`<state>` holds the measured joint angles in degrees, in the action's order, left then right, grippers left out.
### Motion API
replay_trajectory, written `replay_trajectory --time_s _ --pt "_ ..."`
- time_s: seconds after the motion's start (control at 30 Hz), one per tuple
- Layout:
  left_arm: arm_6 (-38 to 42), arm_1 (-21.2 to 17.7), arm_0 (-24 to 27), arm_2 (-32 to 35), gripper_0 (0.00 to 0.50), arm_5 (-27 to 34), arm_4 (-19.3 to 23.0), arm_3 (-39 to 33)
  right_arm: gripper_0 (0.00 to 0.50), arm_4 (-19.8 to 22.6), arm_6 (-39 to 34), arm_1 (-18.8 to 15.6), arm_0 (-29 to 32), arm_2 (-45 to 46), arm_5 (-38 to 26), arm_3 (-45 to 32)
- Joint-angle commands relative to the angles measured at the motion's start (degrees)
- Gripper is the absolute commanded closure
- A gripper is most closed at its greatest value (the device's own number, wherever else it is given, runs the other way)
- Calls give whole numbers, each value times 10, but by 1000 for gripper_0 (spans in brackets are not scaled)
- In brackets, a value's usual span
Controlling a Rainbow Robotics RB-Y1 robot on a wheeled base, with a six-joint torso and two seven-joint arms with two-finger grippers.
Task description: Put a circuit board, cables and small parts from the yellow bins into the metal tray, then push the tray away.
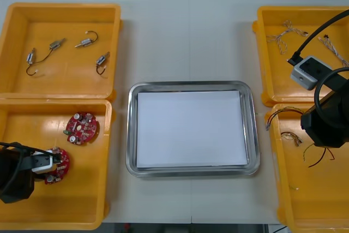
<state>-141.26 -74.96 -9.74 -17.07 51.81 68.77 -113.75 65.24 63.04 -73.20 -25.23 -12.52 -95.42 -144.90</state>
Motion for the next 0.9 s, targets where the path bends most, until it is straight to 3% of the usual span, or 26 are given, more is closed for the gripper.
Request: replay_trajectory --time_s 0.03,0.43,0.73,0.9 --pt "-65 2 6 45 500 34 15 -10 500 -4 16 1 -16 0 -4 -16" --pt "-32 26 4 105 500 80 37 -12 500 -4 16 1 -16 0 -6 -16" --pt "1 66 3 177 500 162 56 -24 500 -3 16 2 -16 1 -7 -16" --pt "68 91 4 215 500 211 44 -60 500 -4 16 2 -16 1 -6 -15"
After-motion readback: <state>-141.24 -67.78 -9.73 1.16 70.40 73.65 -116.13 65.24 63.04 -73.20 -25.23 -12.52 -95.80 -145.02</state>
